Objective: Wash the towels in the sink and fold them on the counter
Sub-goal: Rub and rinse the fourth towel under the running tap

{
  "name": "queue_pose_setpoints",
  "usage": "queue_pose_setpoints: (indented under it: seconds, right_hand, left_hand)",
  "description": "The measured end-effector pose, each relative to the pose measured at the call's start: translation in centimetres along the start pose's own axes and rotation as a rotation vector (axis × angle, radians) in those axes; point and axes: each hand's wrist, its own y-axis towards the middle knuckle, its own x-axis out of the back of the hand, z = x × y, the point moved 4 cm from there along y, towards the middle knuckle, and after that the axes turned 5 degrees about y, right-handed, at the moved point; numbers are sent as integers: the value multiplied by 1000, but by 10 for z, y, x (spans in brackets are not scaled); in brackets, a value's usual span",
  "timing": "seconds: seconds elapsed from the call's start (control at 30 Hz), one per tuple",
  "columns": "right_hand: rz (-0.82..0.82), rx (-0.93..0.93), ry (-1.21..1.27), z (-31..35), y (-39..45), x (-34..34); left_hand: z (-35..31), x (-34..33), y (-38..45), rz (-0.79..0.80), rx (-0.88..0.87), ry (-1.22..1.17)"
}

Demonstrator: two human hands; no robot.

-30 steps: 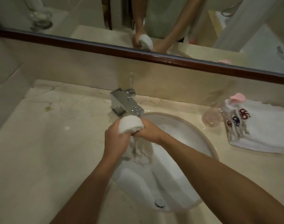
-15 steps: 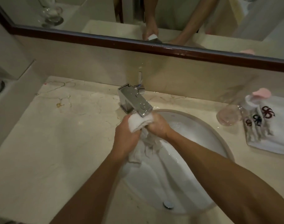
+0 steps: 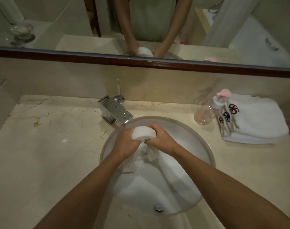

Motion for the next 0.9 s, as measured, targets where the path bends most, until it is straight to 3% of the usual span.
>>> queue_pose_setpoints:
  seconds: [0.2, 0.37, 0.5, 0.67, 0.77, 0.9]
  right_hand:
    - [97, -40, 267, 36, -38, 11]
    - [34, 91, 417, 63, -59, 42]
    - [-8, 120, 427, 42, -77, 29]
    - [-180, 222, 436, 24, -77, 4]
    - [-268, 124, 329, 13, -78, -10]
    - [-270, 41, 421, 3, -69, -28]
  left_hand:
    - [-49, 26, -25, 12, -115, -147]
    - [-101, 52, -33, 40, -136, -284]
    - [-132, 65, -39, 52, -98, -380]
    - [-139, 57, -53, 105, -31, -738]
    - [-137, 51, -54, 30, 4, -578]
    - [-137, 40, -60, 42, 181, -844]
